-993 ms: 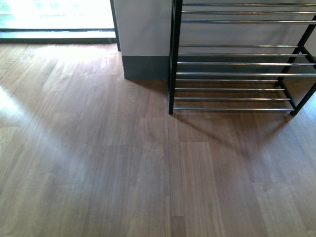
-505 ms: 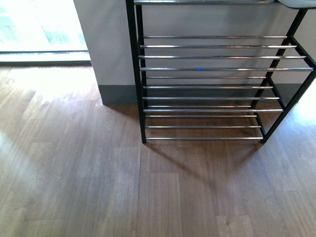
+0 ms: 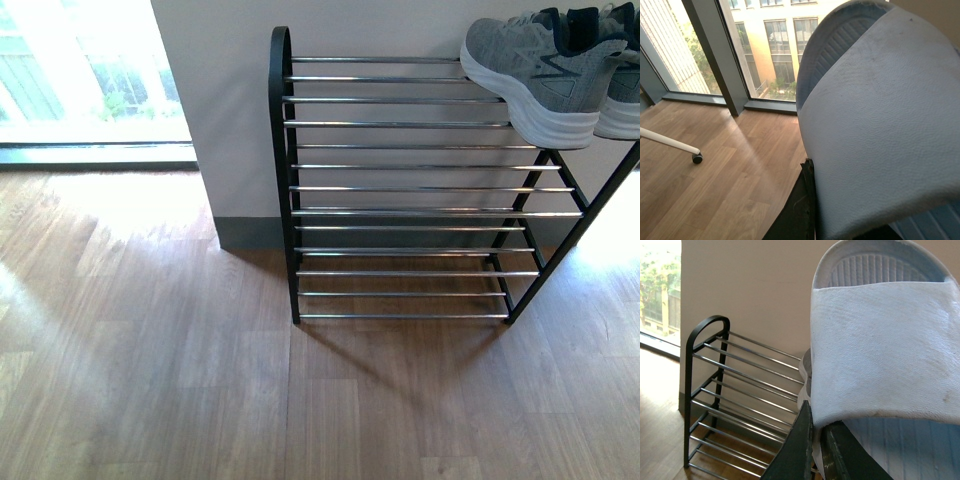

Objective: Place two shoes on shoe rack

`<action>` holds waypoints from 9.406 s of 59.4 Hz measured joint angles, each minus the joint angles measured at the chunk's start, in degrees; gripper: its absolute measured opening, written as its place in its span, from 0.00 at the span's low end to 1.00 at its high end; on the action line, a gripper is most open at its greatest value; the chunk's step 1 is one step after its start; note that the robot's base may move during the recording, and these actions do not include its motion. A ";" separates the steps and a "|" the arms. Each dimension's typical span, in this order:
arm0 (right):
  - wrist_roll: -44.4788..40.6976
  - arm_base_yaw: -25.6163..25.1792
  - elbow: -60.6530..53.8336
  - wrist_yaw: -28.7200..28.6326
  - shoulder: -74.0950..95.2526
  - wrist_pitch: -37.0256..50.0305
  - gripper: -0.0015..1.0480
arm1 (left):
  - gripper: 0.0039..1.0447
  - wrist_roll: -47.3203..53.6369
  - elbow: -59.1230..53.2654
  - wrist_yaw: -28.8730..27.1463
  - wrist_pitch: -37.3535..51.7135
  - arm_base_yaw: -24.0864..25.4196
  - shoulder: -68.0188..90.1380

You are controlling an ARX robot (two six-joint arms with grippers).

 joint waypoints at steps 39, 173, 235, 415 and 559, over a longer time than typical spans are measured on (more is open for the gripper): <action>7.41 3.50 5.84 10.73 5.46 -9.18 0.02 | 0.02 0.02 0.00 -0.02 0.00 0.02 0.11; 17.81 12.20 81.57 13.66 90.58 -24.96 0.02 | 0.02 0.02 0.00 0.07 0.00 0.02 0.11; 31.69 13.44 83.49 12.92 89.48 -28.48 0.39 | 0.02 0.02 0.00 0.00 0.00 0.02 0.11; 17.70 -0.24 -0.11 12.24 -21.49 -25.24 0.02 | 0.02 0.02 0.00 0.00 0.00 0.02 0.11; 17.68 -0.24 -0.09 12.39 -43.63 -47.60 0.91 | 0.02 18.51 73.96 16.79 -12.09 -8.70 87.10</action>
